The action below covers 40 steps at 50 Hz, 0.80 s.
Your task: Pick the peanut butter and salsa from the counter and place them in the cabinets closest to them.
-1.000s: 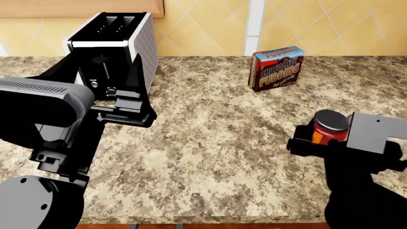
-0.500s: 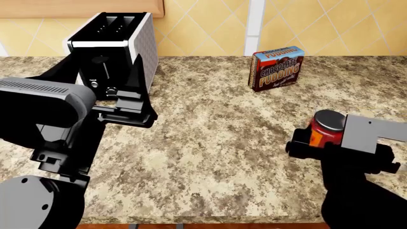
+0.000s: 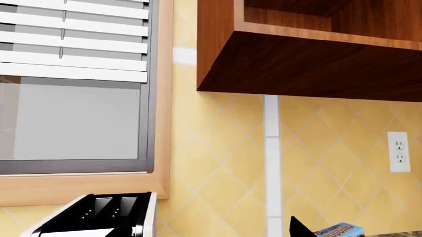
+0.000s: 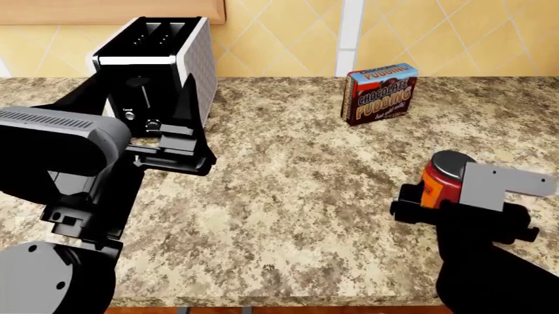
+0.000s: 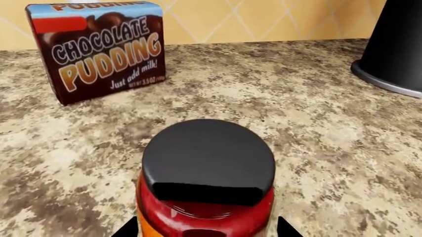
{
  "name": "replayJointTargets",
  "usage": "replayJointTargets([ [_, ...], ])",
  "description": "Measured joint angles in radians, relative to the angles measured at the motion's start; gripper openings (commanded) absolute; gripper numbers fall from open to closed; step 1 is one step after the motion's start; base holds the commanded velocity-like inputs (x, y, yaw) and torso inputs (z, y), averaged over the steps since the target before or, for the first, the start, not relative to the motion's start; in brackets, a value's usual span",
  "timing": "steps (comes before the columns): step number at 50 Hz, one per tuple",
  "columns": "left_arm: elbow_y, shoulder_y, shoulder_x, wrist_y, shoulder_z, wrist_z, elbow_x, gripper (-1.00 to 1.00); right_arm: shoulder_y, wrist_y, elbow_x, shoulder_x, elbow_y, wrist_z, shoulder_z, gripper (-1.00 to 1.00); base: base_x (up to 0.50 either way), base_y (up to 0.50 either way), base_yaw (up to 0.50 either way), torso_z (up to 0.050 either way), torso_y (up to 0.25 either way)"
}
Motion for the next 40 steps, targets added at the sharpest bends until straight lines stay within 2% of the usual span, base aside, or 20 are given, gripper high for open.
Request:
replayJointTargets([
  [23,-0.003,0.0,-0.004,0.007,0.007,-0.002,0.001,1.0,0.02,-0.009,-0.018,-0.018,0.087,-0.038,-0.024,1.0,0.0,0.0,0.0,0.0,0.0],
  [24,-0.004,0.0,-0.004,0.007,0.007,-0.002,0.001,1.0,0.021,-0.009,-0.019,-0.018,0.091,-0.039,-0.025,-1.0,0.0,0.0,0.0,0.0,0.0],
  [40,-0.007,0.0,-0.006,0.012,0.011,-0.003,0.0,1.0,0.027,-0.02,-0.001,-0.022,0.103,-0.017,-0.021,-1.0,0.0,0.0,0.0,0.0,0.0],
])
